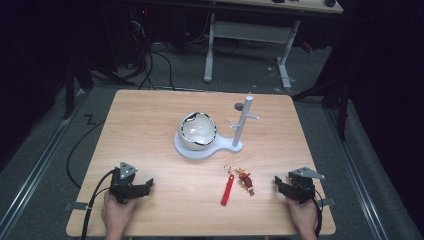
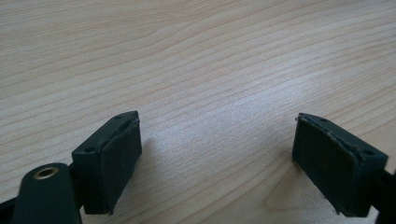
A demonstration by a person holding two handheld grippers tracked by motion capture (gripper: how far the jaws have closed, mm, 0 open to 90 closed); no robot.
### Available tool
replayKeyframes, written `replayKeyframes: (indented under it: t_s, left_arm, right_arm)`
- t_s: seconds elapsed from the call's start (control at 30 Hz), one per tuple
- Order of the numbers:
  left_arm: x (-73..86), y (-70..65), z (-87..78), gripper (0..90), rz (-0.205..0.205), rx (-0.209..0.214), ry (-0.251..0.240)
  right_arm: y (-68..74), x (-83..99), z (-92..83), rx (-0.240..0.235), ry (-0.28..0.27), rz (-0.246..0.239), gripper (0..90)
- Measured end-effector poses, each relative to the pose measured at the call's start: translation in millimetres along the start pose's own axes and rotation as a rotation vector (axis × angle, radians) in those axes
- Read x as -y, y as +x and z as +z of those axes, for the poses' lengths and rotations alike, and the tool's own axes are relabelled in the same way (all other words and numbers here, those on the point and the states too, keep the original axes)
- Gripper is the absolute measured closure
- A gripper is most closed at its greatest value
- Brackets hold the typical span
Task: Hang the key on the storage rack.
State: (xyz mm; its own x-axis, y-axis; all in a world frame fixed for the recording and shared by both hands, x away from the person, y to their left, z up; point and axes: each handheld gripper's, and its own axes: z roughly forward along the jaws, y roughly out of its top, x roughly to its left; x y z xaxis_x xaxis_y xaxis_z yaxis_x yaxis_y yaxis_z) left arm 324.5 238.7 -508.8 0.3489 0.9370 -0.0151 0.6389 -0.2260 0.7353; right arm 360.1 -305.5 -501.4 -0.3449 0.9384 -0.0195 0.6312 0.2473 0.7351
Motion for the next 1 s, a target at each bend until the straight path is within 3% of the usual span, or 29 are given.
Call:
replayKeyframes:
  t_s: [0.63,1.0]
  left_arm:
    - [0.0,0.1,0.0,16.4,-0.002,0.001,-0.001]
    - [0.0,-0.1,0.1,16.4,0.001,-0.001,0.000]
  right_arm:
    - [0.6,-0.1,0.0,-0.007,-0.002,-0.006,42.5]
    - [3.2,1.0,-1.6,-0.016,-0.010,-0.016,51.6]
